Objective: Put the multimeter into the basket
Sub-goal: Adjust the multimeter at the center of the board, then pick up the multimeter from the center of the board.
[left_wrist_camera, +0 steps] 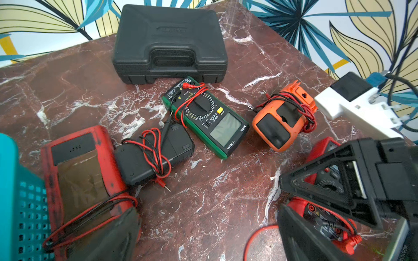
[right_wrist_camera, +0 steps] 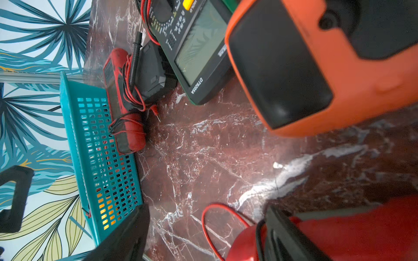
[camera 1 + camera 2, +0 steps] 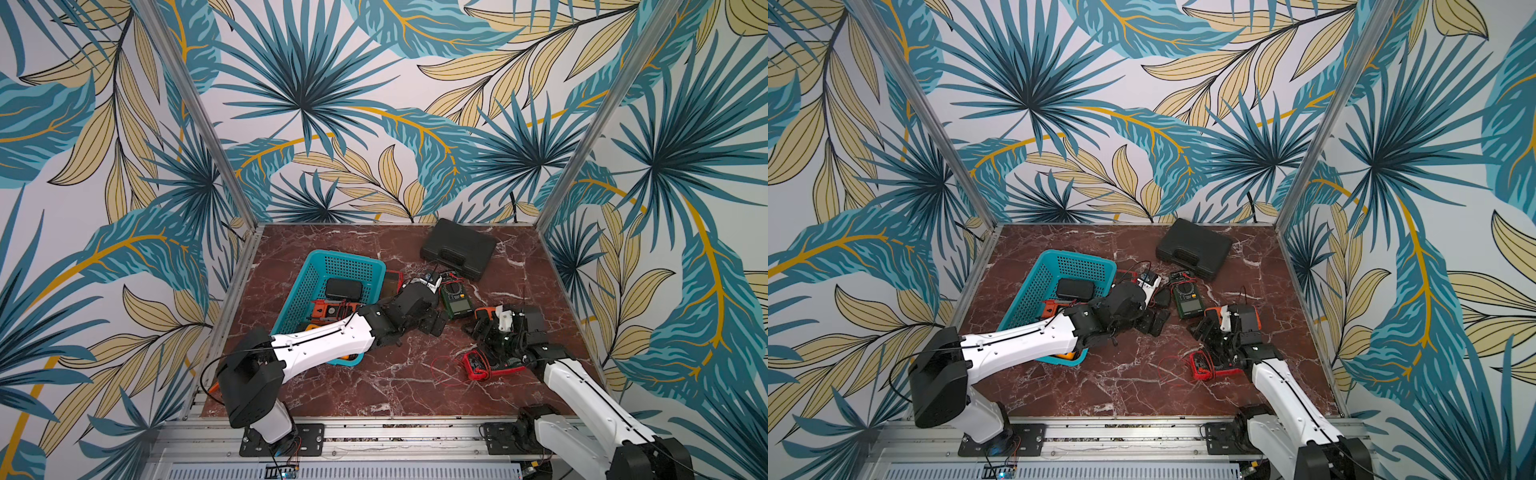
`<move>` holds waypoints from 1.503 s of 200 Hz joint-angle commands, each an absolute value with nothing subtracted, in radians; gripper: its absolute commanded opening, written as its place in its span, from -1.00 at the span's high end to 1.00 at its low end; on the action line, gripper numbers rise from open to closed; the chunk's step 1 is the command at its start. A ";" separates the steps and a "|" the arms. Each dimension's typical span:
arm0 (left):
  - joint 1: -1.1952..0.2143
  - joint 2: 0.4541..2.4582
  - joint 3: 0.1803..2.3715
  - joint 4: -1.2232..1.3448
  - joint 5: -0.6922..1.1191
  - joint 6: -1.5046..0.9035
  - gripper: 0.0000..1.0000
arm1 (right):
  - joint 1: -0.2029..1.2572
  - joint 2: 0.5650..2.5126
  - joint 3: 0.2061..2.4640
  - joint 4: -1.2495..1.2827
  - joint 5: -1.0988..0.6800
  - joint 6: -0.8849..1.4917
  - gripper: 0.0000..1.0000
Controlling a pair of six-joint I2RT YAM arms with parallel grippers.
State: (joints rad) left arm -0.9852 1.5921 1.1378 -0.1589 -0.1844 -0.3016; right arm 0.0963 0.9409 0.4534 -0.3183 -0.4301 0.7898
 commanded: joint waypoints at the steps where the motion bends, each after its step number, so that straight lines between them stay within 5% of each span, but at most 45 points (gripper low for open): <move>1: -0.988 1.529 1.054 -0.015 -0.111 -0.224 -1.00 | 0.104 0.906 0.538 -0.500 -0.374 0.763 -0.70; 66: -1.018 1.565 1.006 0.105 0.091 -0.165 -1.00 | -0.021 0.979 1.031 -0.908 0.139 0.518 -0.99; 107: -1.087 1.812 1.322 -0.181 0.213 -0.036 -1.00 | -0.180 0.989 1.161 -0.950 0.122 0.470 -0.99; 177: -1.156 2.184 1.837 -0.648 0.206 0.113 -1.00 | -0.233 0.953 1.174 -0.952 0.089 0.462 -0.99; 300: -1.183 2.433 2.114 -0.765 0.140 0.166 -1.00 | -0.251 0.928 1.179 -0.954 0.081 0.463 -0.99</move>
State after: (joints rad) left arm -1.1755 2.3741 2.0468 -0.7155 0.1822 0.1421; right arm -0.2436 0.9295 1.1824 -0.9268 0.0891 0.4736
